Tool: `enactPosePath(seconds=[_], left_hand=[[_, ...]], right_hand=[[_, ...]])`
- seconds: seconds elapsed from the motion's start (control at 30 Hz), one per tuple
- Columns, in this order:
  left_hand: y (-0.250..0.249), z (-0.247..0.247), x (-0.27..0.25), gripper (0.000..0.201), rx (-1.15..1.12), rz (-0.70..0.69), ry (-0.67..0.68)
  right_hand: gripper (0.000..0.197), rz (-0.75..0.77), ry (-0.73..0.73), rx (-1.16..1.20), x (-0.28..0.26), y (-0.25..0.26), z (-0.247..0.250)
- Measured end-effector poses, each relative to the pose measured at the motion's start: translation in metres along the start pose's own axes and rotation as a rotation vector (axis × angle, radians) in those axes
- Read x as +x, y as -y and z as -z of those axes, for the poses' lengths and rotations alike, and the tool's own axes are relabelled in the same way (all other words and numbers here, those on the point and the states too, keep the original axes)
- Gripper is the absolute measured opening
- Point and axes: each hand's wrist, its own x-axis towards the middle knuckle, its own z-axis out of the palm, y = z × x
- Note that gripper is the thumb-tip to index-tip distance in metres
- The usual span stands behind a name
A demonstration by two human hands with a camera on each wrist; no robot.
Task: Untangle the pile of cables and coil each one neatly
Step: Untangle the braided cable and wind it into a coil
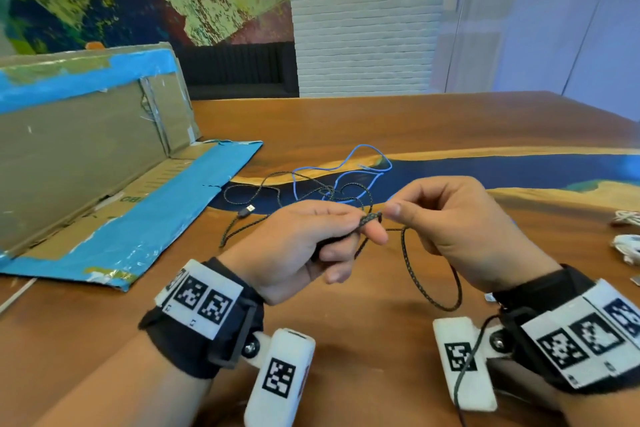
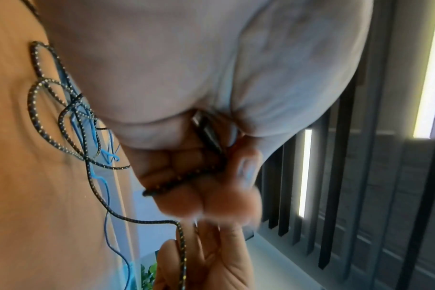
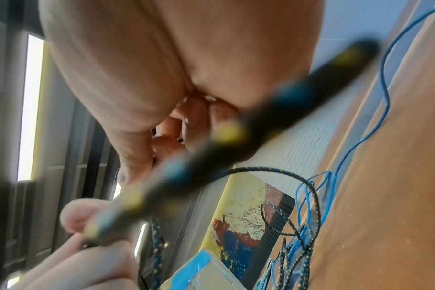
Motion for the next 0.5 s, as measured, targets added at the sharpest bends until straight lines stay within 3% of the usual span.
enactPosePath(seconds=[0.13, 0.2, 0.33, 0.4, 0.5], left_hand=[[-0.001, -0.003, -0.001, 0.032, -0.153, -0.037, 0.044], [-0.002, -0.007, 0.000, 0.030, -0.240, -0.076, -0.003], [-0.012, -0.008, 0.003, 0.035, -0.473, -0.219, -0.175], [-0.014, -0.005, 0.006, 0.032, -0.517, -0.296, -0.282], [-0.011, 0.001, 0.009, 0.030, -0.546, -0.324, -0.392]], right_hand=[[0.012, 0.025, -0.071, 0.011, 0.002, -0.001, 0.007], [0.014, -0.009, -0.057, -0.005, 0.003, -0.006, 0.006], [0.030, -0.174, 0.193, -0.003, 0.000, -0.014, -0.004], [0.029, -0.176, 0.264, -0.004, -0.002, -0.013, -0.008], [0.016, -0.120, 0.091, 0.008, 0.001, -0.011, -0.015]])
